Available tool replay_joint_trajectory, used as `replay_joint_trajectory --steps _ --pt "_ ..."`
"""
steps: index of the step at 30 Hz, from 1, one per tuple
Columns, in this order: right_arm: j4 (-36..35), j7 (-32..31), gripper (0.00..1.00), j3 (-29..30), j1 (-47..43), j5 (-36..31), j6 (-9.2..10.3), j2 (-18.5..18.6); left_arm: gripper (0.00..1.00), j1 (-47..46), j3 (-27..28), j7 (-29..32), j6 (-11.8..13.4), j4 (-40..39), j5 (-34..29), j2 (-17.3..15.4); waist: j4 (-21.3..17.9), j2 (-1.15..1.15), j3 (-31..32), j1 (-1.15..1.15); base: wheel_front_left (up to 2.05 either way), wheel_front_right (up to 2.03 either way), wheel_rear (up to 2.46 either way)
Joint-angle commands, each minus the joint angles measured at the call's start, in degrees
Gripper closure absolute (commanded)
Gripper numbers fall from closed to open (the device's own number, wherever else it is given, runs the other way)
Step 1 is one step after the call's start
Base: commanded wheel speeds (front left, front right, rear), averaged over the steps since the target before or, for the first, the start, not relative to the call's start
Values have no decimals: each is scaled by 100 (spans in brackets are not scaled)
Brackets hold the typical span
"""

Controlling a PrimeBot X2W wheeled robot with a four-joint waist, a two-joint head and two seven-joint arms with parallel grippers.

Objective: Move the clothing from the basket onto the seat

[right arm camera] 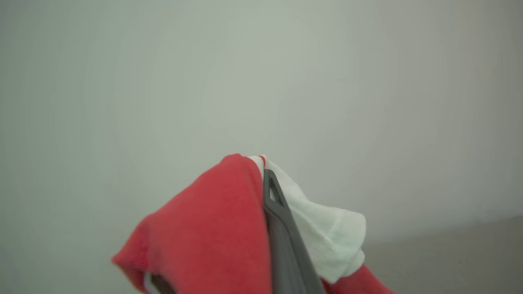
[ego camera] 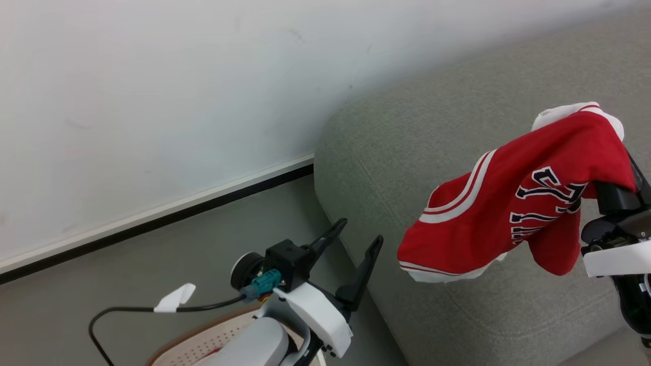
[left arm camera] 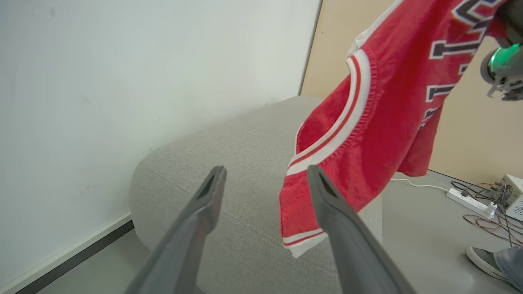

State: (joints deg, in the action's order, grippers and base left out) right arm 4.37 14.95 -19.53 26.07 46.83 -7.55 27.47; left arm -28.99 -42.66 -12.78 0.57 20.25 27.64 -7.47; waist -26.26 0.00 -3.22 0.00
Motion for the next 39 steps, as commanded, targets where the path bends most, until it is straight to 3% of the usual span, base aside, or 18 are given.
replay_joint_trajectory --steps 1,9,17,22,31,39 --pt "-73 14 100 54 -62 105 12 -63 0 -49 9 -75 24 23 -115 -40 -128 0 -72 0 0 0 0" --pt "-88 14 100 161 161 433 12 -5 0 -149 -74 -135 -45 147 -203 -50 -249 0 -318 0 0 0 0" --pt "548 14 100 -276 1350 1491 12 787 0 -400 -125 -29 -69 203 -258 -64 -18 0 -871 0 0 0 0" --pt "1236 14 100 -257 2259 1773 12 1179 0 -673 -112 121 -95 99 -266 -116 275 0 -1465 0 0 0 0" --pt "2340 13 100 -205 3069 1732 12 1289 0 -1191 -131 336 -48 -133 -476 -255 795 0 -2486 0 0 0 0" --pt "3040 -141 100 -1043 3151 1715 12 1243 0 -1346 -104 274 2 -107 -444 -251 1027 0 -2880 0 0 0 0"
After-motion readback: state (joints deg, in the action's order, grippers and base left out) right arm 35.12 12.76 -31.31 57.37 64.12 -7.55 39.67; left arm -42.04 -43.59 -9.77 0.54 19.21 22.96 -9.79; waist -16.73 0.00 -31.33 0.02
